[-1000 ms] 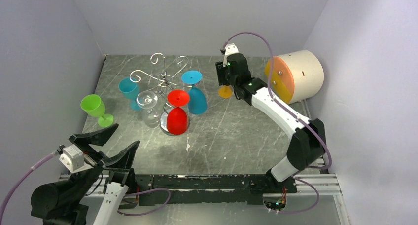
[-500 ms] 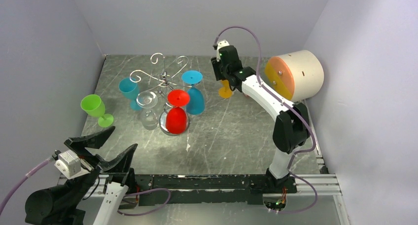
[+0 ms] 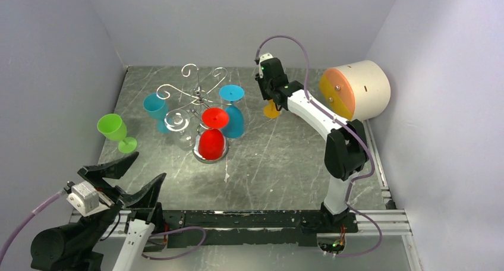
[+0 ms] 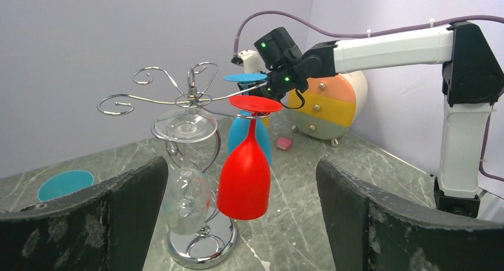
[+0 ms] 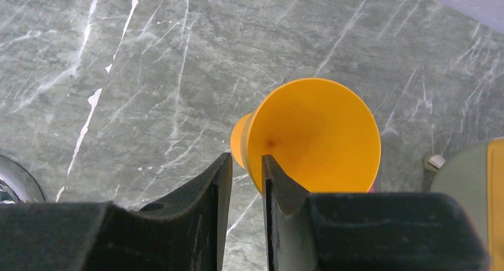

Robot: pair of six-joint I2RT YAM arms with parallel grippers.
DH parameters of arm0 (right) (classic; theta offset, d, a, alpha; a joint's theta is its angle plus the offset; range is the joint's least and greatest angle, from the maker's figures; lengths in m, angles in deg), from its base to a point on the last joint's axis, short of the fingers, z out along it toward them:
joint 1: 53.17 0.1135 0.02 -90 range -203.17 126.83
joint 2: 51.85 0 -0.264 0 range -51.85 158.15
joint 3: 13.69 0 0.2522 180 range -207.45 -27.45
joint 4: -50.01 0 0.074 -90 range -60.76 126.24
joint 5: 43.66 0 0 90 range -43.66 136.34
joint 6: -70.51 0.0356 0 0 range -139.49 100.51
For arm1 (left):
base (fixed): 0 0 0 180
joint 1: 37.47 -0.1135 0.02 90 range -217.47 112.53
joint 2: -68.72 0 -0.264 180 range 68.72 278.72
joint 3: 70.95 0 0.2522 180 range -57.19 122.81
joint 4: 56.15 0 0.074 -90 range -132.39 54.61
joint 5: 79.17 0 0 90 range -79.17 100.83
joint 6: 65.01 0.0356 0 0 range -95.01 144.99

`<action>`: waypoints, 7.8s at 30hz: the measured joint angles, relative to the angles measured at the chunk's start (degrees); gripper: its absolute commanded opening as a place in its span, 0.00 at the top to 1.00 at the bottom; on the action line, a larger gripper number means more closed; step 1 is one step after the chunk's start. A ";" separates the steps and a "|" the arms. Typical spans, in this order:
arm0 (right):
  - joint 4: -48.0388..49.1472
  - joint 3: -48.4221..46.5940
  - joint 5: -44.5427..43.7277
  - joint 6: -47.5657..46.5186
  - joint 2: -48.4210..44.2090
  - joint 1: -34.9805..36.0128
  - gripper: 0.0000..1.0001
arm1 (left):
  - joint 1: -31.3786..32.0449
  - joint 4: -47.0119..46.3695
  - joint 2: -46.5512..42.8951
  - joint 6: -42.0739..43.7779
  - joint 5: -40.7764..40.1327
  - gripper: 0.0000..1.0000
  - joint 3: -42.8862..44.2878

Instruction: Place the wine glass upside down on the wine glass rack

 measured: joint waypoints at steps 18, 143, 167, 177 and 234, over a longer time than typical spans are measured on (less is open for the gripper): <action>-0.42 -0.24 -0.11 0.13 0.35 -0.04 1.00 | -0.52 0.66 0.00 3.02 2.23 0.03 0.59; 25.64 24.17 62.34 48.39 -44.61 15.98 0.93 | -3.13 -6.99 13.70 37.75 60.59 0.93 -12.37; 19.69 24.30 51.52 35.65 -52.83 16.00 0.39 | -3.28 -5.27 16.74 39.91 57.94 0.93 -6.27; 19.39 28.13 43.63 25.44 -54.69 17.38 0.44 | -3.32 -14.21 14.56 31.06 49.66 0.93 -6.25; 38.27 27.56 29.22 -6.69 -45.44 45.77 1.00 | -3.48 -16.79 7.45 18.10 35.23 0.01 -4.90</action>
